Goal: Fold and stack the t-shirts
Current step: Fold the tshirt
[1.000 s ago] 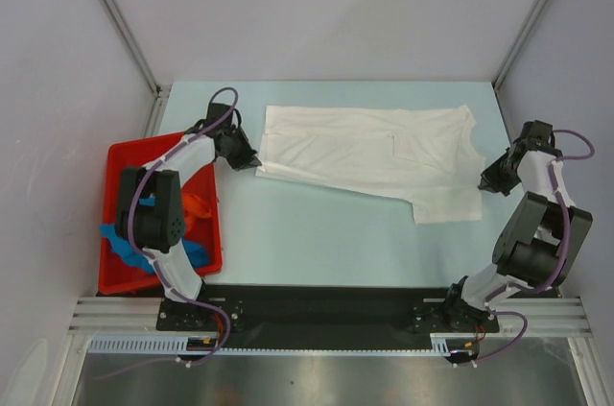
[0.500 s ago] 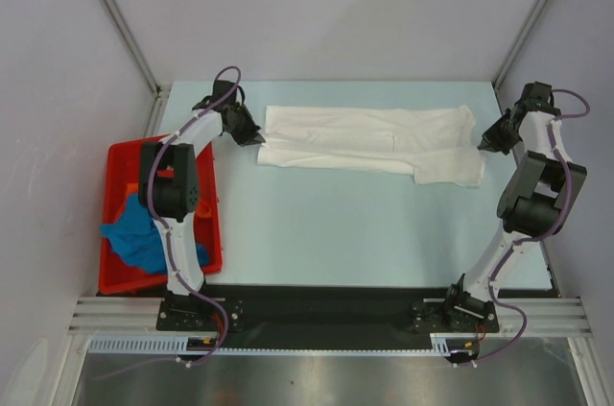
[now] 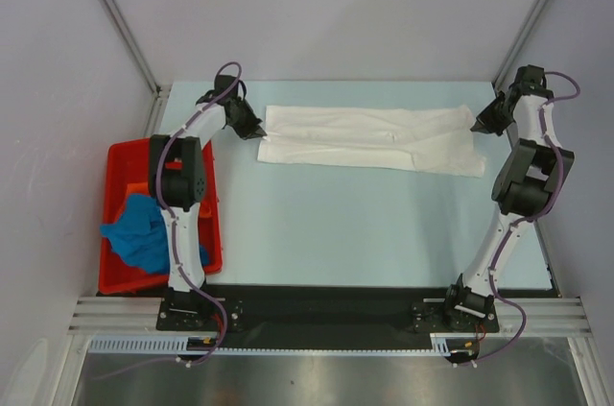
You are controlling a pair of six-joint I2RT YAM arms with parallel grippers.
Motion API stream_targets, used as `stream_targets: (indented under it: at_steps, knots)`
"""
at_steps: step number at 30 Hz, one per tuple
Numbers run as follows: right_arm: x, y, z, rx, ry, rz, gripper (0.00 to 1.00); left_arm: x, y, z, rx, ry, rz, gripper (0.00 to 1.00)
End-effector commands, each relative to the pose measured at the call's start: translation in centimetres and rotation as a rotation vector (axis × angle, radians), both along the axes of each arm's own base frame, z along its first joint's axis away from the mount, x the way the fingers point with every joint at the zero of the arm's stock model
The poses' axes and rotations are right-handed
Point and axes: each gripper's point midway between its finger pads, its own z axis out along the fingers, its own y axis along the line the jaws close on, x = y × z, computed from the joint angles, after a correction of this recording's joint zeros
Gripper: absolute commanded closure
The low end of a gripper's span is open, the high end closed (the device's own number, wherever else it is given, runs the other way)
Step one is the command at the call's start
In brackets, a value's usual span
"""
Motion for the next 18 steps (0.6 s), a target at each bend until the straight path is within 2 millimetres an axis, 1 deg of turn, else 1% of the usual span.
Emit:
stream_targets:
  at_steps: [1,3,4,6,7,8,11,13,17,18]
  knots:
    - [1.7,0.1,1.2,0.021,-0.046,-0.004,1.0,1.5,0.4,1.3,-0.027,-0.028,0.029,1.0]
    - [2.2,0.0,1.5,0.026,-0.058,-0.004,1.0,1.7,0.4,0.7,-0.028,-0.02,0.032,1.0]
    - [2.6,0.0,1.9,0.022,-0.067,-0.001,1.0,1.9,0.4,0.9,-0.032,-0.024,0.036,1.0]
    - [3.0,-0.2,1.4,0.025,-0.058,-0.001,1.0,2.1,0.3,0.5,-0.04,-0.018,0.034,1.0]
    - [3.3,-0.1,1.9,0.024,-0.069,0.005,1.0,2.3,0.2,0.7,-0.042,-0.025,0.033,1.0]
    - [3.5,-0.2,1.5,0.029,-0.064,0.003,1.0,2.3,0.2,0.5,-0.04,-0.019,0.034,1.0]
    - [4.1,0.2,1.7,0.044,-0.075,0.009,1.0,2.3,0.5,0.4,-0.032,-0.016,0.039,1.0]
    - [4.3,0.6,1.3,0.051,-0.068,0.016,1.0,2.1,0.6,0.2,-0.027,-0.012,0.042,0.99]
    - [4.4,0.6,1.0,0.046,-0.059,0.011,1.0,2.2,0.6,0.0,-0.038,-0.01,0.045,1.0]
    - [4.4,0.6,0.6,0.046,-0.054,0.014,1.0,2.2,0.7,0.0,-0.041,-0.01,0.046,1.0]
